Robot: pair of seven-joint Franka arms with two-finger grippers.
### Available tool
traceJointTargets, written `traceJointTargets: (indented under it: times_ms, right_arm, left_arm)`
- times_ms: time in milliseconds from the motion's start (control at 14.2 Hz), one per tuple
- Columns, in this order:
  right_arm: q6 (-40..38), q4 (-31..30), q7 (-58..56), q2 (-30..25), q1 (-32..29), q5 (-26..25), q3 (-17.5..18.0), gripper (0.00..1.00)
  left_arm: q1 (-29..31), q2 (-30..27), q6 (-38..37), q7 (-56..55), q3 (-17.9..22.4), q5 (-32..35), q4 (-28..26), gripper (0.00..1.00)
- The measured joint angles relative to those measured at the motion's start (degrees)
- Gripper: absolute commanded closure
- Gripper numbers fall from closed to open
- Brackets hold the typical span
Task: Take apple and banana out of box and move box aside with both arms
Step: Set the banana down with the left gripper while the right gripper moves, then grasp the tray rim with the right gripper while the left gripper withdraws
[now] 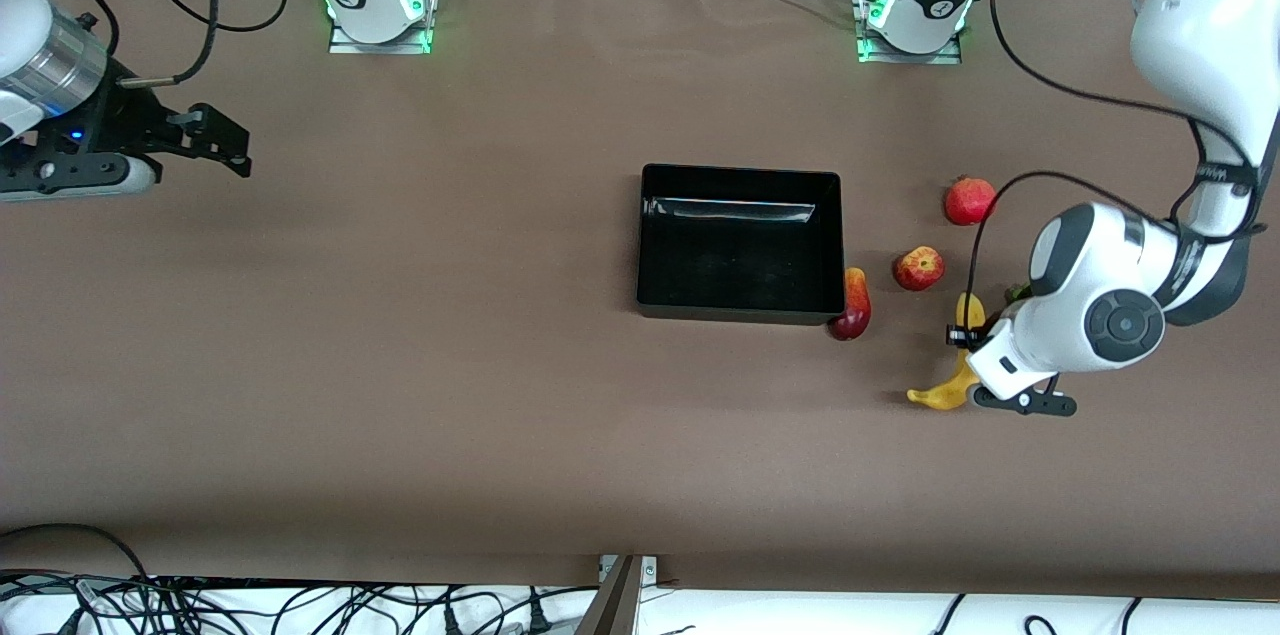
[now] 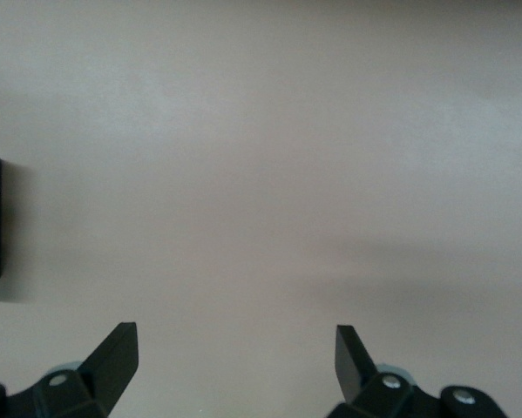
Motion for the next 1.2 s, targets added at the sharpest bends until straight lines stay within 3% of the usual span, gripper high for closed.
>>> traceJointTargets:
  times_ms: [70, 141, 211, 704, 985, 1196]
  right_arm:
    - [-0.1, -0.1, -0.1, 0.3, 0.1, 0.3, 0.0, 0.0]
    - [-0.2, -0.1, -0.3, 0.8, 0.0, 0.4, 0.0, 0.0]
    - [-0.4, -0.1, -0.5, 1.2, 0.1, 0.5, 0.0, 0.0]
    - [-2.3, -0.1, -1.0, 1.8, 2.7, 0.5, 0.1, 0.0]
    - [-5.0, -0.6, -0.4, 3.0, 5.2, 1.7, 0.1, 0.0]
    - [-0.6, -1.3, 7.9, 7.2, 11.1, 3.0, 0.3, 0.0]
  left_arm:
    - [-0.1, 1.1, 2.2, 2.9, 1.2, 0.2, -0.2, 0.84]
    - [-0.1, 2.0, 4.2, 5.7, 2.4, 0.2, -0.3, 0.5]
    - [-0.1, 2.7, 5.6, 7.8, 3.2, 0.2, -0.4, 0.03]
    - [-0.6, 1.2, 5.0, 9.3, 3.0, 0.2, 1.5, 0.0]
    - [-0.9, -5.7, -10.2, 9.3, 0.0, 0.1, 9.5, 0.0]
    - [-1.2, -12.3, -18.9, 9.3, -1.1, -1.9, 12.4, 0.0]
